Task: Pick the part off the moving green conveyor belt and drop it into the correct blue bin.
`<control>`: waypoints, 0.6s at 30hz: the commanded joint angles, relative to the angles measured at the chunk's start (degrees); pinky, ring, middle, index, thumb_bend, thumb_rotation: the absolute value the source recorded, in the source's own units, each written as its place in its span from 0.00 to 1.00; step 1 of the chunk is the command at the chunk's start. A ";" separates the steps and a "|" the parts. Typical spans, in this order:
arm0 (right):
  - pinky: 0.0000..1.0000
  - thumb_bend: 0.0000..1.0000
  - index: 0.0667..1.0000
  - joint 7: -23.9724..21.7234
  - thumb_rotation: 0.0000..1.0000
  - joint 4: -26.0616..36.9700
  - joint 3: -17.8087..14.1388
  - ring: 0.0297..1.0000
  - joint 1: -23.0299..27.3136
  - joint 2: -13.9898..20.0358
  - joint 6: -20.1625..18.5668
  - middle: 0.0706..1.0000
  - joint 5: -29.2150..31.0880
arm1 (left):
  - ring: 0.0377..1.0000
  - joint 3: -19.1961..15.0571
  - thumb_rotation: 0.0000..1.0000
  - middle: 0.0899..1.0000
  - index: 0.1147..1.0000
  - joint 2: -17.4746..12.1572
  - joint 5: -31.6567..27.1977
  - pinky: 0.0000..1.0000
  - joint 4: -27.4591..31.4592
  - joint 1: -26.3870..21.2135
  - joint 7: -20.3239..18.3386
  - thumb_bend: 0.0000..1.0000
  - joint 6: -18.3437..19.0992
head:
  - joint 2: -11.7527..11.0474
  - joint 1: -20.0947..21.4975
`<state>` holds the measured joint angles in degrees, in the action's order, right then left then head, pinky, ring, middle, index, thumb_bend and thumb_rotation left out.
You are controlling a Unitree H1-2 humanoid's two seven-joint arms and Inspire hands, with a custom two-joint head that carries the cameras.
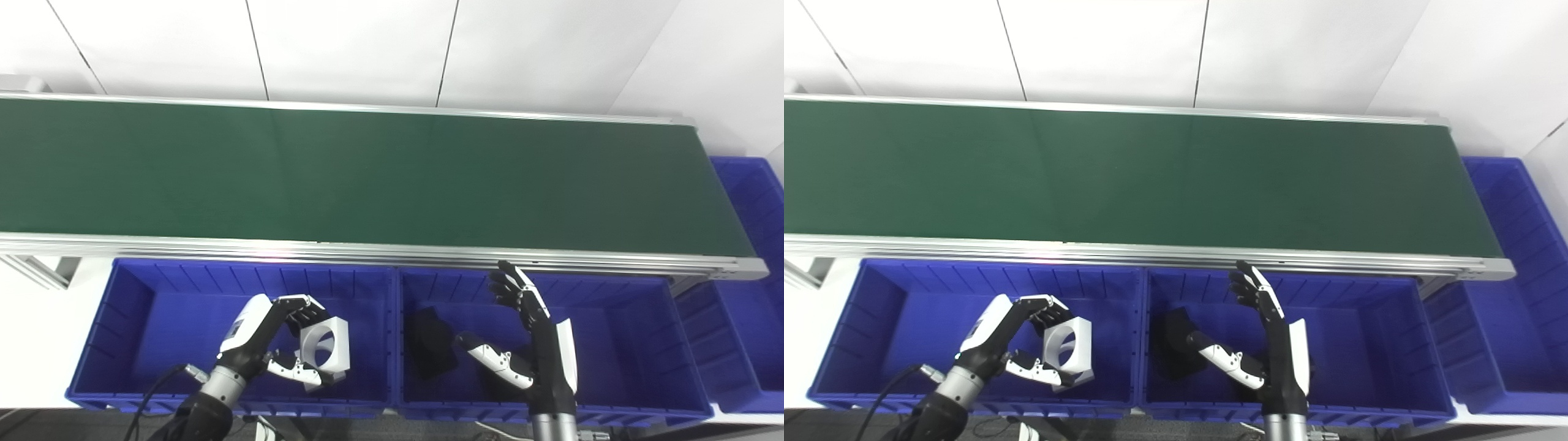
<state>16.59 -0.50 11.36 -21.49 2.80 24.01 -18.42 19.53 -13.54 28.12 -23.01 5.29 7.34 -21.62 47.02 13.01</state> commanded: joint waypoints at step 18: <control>0.80 0.79 0.89 -0.45 0.49 -3.83 0.99 0.81 1.15 1.44 2.88 0.84 1.17 | 0.86 0.43 0.50 0.88 0.89 1.19 -22.13 0.82 14.43 4.49 -1.69 0.82 -5.30 | -2.95 -0.13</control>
<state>16.02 -4.66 12.29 -20.87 4.21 24.02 -17.60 19.97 -12.58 7.11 -10.61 9.92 4.82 -24.92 44.04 12.92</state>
